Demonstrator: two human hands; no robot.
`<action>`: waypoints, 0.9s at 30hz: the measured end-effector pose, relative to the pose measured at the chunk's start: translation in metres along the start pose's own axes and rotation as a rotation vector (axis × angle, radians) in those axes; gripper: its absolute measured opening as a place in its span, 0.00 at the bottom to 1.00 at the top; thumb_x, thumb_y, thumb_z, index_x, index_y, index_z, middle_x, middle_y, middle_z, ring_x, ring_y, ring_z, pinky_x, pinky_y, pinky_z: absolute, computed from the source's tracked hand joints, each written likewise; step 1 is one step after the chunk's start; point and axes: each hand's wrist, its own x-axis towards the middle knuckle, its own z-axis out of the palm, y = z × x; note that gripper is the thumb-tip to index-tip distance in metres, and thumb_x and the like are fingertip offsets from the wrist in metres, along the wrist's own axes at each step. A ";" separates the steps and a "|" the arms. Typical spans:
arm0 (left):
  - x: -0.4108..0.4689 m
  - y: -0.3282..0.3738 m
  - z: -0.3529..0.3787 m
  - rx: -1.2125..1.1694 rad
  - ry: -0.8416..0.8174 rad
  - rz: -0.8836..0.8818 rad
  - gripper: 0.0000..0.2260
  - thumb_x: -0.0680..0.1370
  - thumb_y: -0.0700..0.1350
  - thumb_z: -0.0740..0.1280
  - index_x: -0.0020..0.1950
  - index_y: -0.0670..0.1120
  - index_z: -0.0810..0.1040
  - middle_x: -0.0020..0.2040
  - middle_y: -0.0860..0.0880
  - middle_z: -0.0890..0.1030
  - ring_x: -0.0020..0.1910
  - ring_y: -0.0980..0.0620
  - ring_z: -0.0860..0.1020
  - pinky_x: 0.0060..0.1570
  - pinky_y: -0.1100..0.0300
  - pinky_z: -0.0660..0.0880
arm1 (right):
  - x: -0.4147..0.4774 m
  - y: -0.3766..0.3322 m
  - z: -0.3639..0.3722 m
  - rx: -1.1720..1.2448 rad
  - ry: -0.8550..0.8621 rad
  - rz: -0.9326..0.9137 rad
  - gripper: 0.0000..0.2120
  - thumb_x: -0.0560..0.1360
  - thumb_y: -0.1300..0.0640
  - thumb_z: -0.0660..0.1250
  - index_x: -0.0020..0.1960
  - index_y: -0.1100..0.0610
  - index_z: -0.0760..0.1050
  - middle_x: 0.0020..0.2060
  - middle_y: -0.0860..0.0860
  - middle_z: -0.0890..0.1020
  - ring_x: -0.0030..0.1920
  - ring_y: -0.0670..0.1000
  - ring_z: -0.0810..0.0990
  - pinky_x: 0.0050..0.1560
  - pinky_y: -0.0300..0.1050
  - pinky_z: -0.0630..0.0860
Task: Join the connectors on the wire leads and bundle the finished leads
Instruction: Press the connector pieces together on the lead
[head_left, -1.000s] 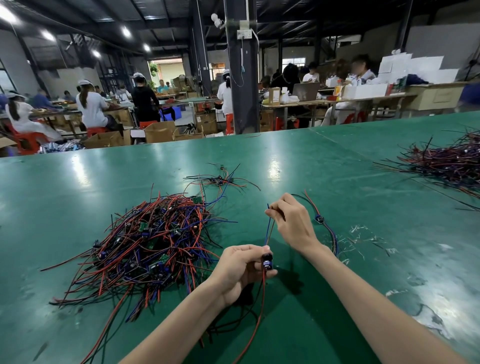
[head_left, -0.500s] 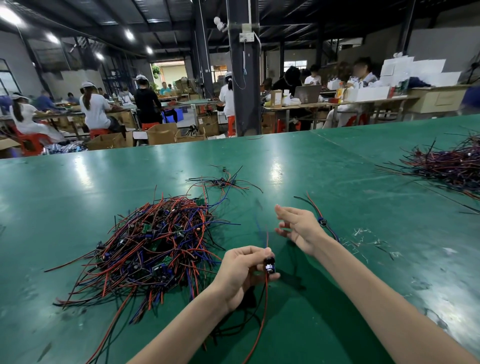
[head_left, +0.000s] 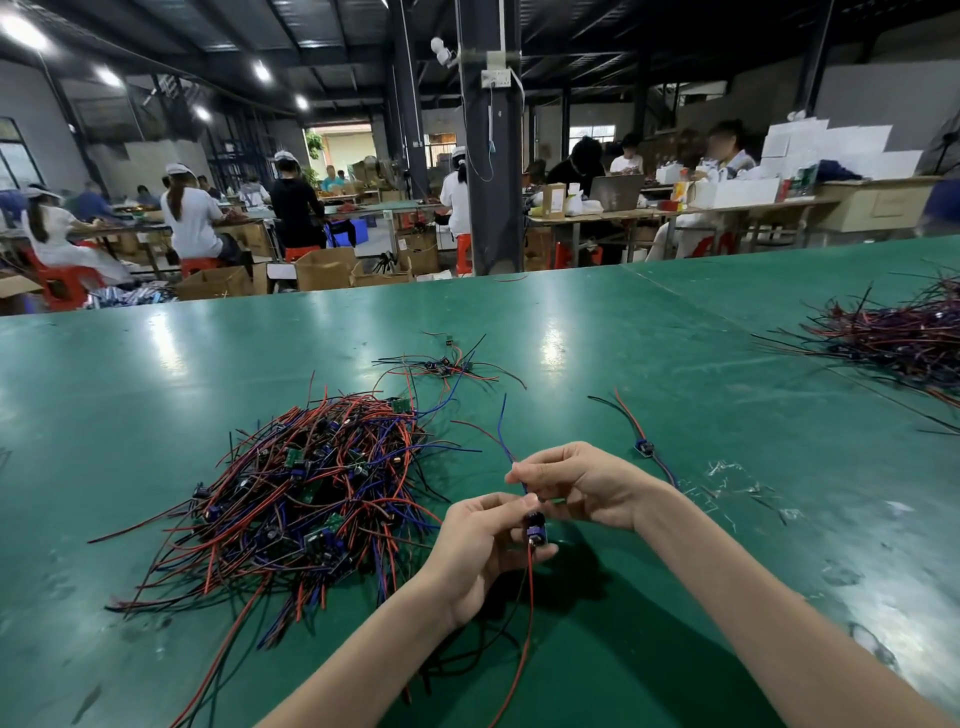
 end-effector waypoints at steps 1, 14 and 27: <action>0.000 0.000 0.000 -0.003 0.002 -0.004 0.06 0.75 0.35 0.67 0.38 0.37 0.75 0.26 0.47 0.73 0.23 0.55 0.73 0.30 0.58 0.79 | 0.000 0.000 0.001 0.020 -0.004 -0.009 0.07 0.60 0.55 0.76 0.36 0.56 0.84 0.29 0.48 0.79 0.30 0.43 0.77 0.36 0.35 0.77; 0.001 0.003 0.000 -0.008 -0.001 -0.051 0.08 0.76 0.35 0.65 0.37 0.37 0.74 0.25 0.48 0.73 0.23 0.56 0.72 0.30 0.60 0.78 | 0.019 0.011 0.007 0.158 0.509 -0.247 0.09 0.65 0.66 0.76 0.31 0.60 0.79 0.22 0.49 0.77 0.21 0.43 0.70 0.26 0.34 0.72; 0.001 0.000 0.003 0.045 0.012 -0.004 0.08 0.76 0.34 0.65 0.37 0.35 0.74 0.24 0.48 0.72 0.22 0.56 0.70 0.30 0.59 0.79 | 0.034 0.019 -0.015 -0.260 0.818 -0.475 0.07 0.65 0.61 0.78 0.33 0.55 0.81 0.25 0.44 0.79 0.25 0.38 0.73 0.31 0.29 0.71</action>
